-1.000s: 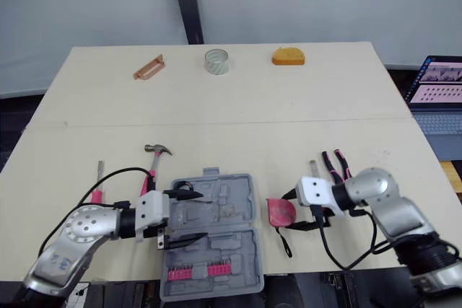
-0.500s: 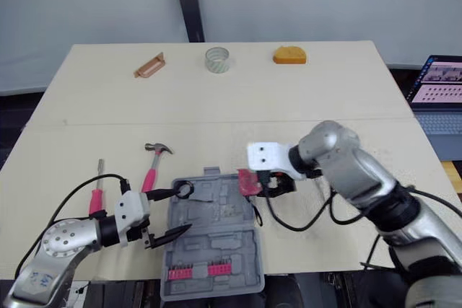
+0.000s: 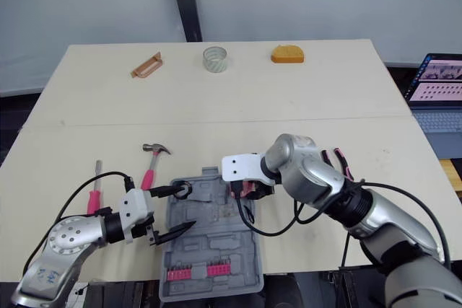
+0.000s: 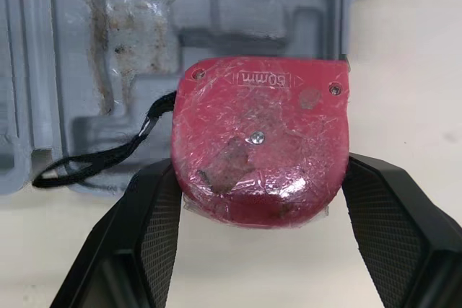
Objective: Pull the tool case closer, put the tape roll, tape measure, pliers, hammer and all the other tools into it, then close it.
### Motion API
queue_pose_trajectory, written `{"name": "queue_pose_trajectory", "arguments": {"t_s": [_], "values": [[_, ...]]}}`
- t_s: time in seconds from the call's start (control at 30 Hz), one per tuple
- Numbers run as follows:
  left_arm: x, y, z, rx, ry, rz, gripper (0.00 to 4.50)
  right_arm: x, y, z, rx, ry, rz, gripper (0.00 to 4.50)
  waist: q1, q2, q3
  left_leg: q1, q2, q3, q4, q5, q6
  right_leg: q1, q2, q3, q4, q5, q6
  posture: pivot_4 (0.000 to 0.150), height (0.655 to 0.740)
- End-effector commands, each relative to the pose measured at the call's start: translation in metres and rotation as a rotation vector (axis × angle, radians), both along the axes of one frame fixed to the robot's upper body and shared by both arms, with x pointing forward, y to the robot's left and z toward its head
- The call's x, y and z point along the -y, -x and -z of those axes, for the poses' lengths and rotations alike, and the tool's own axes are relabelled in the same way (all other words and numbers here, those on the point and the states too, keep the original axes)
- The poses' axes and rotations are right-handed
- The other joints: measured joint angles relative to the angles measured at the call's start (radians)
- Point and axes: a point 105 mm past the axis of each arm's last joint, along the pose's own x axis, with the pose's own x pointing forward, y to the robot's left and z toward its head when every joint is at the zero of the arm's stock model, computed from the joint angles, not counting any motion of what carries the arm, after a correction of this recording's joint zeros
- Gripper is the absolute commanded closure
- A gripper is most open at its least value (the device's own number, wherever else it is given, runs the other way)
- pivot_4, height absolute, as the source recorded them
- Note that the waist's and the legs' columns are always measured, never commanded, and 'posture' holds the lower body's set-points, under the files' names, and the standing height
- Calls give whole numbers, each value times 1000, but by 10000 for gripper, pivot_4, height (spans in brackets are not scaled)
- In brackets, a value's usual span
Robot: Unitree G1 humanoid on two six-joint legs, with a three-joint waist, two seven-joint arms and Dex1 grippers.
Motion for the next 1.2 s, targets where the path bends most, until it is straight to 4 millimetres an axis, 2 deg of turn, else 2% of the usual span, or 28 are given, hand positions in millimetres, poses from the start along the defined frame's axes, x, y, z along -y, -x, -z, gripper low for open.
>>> {"name": "queue_pose_trajectory", "arguments": {"t_s": [0.03, 0.47, 1.2], "values": [[4, 2, -4, 23, 5, 20, 0, -6, 0, -7, 47, -1, -31, 16377, 0, 0, 0, 0, 0, 0, 0, 0, 0, 0, 0, 0, 0, 0, 0, 1500, 7400], [3, 0, -5, 25, 6, 14, 0, -10, -9, -2, 80, 13, -50, 16377, -2, 0, 0, 0, 0, 0, 0, 0, 0, -1, 0, 0, 1, 0, 0, 1500, 7400], [6, -1, -9, 27, 13, 14, 0, -17, -4, 4, 71, -7, -72, 16377, -4, 0, 0, 0, 0, 0, 0, 0, 0, -1, 0, 0, 2, 0, 0, 1500, 7400]]}}
